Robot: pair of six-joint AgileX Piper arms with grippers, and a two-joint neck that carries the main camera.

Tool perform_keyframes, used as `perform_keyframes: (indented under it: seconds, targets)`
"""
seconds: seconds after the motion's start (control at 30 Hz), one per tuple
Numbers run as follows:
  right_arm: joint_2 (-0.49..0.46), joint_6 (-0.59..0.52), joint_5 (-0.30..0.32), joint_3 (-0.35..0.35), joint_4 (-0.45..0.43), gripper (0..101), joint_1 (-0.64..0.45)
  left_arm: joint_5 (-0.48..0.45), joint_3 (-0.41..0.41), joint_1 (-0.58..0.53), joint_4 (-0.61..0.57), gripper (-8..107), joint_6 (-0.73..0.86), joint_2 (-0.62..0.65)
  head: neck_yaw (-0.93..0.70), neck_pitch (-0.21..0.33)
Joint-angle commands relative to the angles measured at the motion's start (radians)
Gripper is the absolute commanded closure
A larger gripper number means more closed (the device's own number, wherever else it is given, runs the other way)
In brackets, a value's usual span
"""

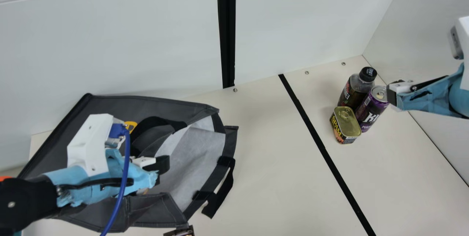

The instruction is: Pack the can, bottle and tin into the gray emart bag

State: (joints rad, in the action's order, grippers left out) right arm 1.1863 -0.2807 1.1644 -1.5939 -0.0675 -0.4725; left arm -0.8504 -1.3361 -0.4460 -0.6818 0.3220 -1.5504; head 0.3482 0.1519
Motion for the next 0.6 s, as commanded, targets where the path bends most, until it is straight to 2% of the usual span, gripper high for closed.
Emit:
perform_keyframes:
  seconds: [0.0,0.57]
  targets:
    - [0.011,-0.007,-0.005,0.001,0.001,10,-0.004,0.000,0.000,0.000,0.000,89,0.000,0.000,0.001,0.023]
    - [0.104,-0.048,-0.048,0.025,0.015,10,-0.040,0.000,0.000,0.000,0.000,89,0.000,0.000,0.001,0.023]
